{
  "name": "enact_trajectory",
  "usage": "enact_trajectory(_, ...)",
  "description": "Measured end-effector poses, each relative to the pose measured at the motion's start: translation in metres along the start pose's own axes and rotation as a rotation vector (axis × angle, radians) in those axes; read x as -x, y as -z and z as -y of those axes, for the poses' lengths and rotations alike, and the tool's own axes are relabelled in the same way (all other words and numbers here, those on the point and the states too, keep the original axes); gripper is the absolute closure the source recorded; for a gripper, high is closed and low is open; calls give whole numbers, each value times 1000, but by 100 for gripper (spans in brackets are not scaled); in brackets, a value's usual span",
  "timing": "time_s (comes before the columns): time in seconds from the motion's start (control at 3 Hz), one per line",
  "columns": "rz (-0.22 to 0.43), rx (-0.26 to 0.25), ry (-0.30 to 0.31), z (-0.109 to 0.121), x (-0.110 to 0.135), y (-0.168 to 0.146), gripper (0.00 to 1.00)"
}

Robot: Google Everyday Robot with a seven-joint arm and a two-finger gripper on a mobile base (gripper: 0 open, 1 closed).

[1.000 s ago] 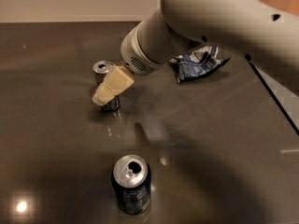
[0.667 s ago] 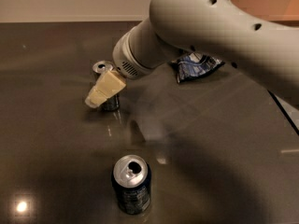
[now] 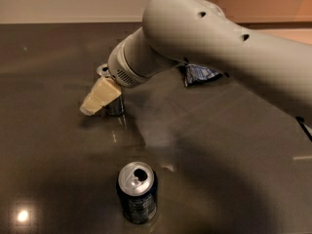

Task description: Pick redbull can

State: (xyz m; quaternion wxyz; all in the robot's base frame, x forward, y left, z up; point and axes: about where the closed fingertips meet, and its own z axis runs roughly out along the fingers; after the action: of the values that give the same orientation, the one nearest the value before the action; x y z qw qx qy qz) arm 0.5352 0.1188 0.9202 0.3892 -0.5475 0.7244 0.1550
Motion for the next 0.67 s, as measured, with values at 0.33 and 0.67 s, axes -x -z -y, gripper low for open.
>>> enact_trajectory(0.33, 6, 9, -14, 1, -2, -6, 15)
enact_trajectory(0.67, 15, 15, -27, 5, -6, -9, 38)
